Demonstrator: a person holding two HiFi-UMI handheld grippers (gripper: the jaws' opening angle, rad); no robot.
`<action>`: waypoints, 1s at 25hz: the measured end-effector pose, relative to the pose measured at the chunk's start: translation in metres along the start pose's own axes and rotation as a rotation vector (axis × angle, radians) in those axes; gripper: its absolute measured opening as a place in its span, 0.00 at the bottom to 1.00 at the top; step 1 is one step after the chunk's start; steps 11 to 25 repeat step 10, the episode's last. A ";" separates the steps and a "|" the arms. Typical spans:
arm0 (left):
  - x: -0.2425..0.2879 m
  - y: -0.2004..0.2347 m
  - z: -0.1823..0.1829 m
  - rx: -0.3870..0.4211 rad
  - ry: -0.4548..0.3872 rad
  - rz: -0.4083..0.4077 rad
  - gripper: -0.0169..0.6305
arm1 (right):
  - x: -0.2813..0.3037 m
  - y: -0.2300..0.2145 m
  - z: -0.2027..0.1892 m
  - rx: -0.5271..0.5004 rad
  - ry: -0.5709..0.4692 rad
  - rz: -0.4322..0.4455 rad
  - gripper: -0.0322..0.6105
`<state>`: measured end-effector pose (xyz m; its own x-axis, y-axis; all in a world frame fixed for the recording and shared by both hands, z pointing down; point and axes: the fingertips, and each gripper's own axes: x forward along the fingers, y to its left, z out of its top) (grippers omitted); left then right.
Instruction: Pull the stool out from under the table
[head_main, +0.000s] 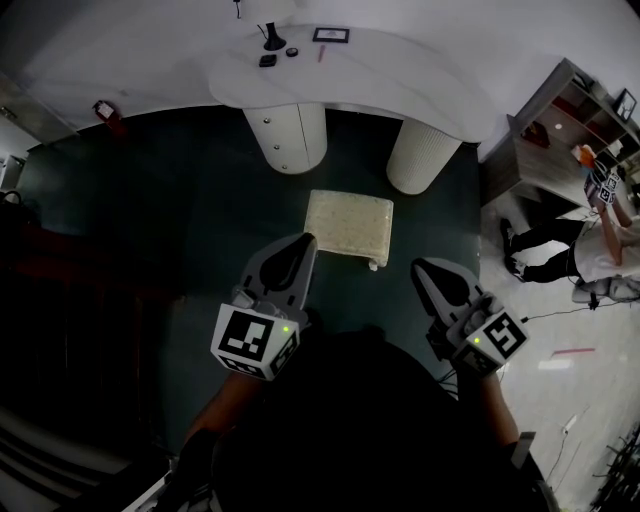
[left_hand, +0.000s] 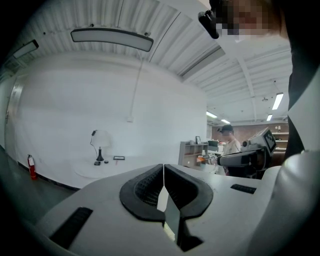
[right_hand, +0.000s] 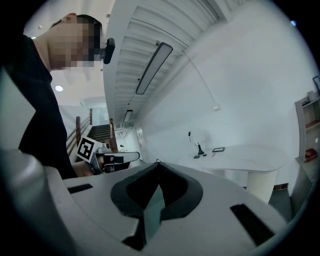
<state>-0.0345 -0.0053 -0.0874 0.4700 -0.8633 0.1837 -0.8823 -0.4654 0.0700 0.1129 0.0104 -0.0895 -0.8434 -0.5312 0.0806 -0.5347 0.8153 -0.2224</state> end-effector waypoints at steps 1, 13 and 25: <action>0.000 0.000 0.000 0.000 0.001 0.000 0.05 | 0.000 -0.001 0.000 0.002 -0.001 -0.001 0.08; 0.000 0.002 -0.004 -0.012 0.019 0.013 0.05 | 0.002 -0.001 -0.002 0.016 -0.003 0.002 0.08; 0.000 0.002 -0.004 -0.012 0.019 0.013 0.05 | 0.002 -0.001 -0.002 0.016 -0.003 0.002 0.08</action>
